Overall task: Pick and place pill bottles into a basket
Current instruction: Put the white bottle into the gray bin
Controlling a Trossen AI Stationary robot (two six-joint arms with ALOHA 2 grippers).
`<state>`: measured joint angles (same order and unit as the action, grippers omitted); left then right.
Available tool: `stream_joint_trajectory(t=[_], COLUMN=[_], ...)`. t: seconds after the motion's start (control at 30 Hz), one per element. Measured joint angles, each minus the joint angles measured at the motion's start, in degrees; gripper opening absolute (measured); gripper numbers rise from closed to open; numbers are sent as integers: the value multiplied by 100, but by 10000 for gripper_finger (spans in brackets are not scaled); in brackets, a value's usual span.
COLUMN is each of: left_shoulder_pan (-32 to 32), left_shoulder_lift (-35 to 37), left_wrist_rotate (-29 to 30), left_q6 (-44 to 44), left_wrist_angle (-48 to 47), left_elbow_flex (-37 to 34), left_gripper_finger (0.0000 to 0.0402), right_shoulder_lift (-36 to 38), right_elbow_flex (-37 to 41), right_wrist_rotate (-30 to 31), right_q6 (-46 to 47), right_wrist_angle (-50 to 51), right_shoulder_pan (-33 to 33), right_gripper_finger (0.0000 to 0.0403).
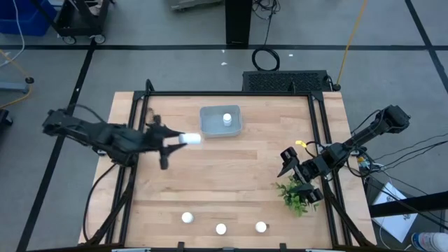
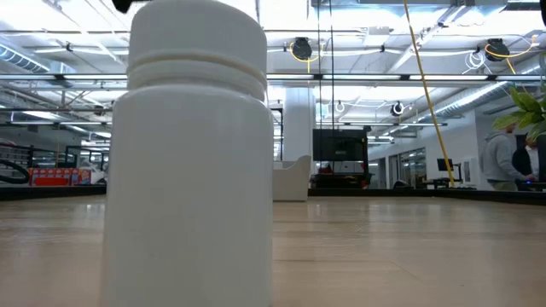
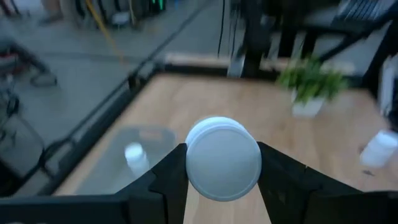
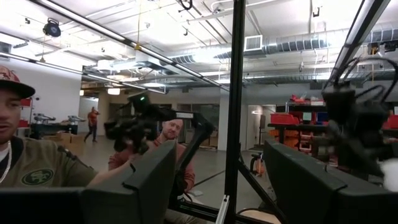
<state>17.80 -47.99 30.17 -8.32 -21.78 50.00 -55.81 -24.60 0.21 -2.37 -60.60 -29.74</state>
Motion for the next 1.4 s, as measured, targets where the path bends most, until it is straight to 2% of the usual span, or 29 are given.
stream_joint_trajectory(t=[0.17, 0.3, 0.5, 0.63, 0.77, 0.9, 1.23, 1.4], left_shoulder_pan=[-43, -154, -680, -1183, -1663, -2184, -3591, -4192], left_shoulder_lift=[672, 1030, 1082, 961, 765, 352, -818, -1460], left_wrist_rotate=[75, 61, 163, -17, -725, -833, -2165, -2568], left_q6=[748, 1128, 1322, 1347, 1248, 1167, 785, 518], left_wrist_angle=[554, 919, 1085, 1130, 1188, 1325, 1650, 1368], left_elbow_flex=[2, 2, 4, 4, 4, 4, 7, 286], left_gripper_finger=[188, 172, 166, 173, 179, 166, 182, 166], right_shoulder_lift=[0, 0, 0, 0, 0, 0, 0, 0], right_elbow_flex=[0, 0, 0, 0, 0, 0, 0, 0], right_wrist_rotate=[0, 1, 4, 237, 474, 470, 753, 751], right_q6=[-60, -171, -305, -330, -377, -433, -444, -443], right_wrist_angle=[-1, -2, -59, -62, -9, -34, 91, 92], right_shoulder_pan=[0, 0, 0, 0, 4, 2, 2, 2], right_gripper_finger=[238, 238, 238, 238, 238, 238, 238, 238])
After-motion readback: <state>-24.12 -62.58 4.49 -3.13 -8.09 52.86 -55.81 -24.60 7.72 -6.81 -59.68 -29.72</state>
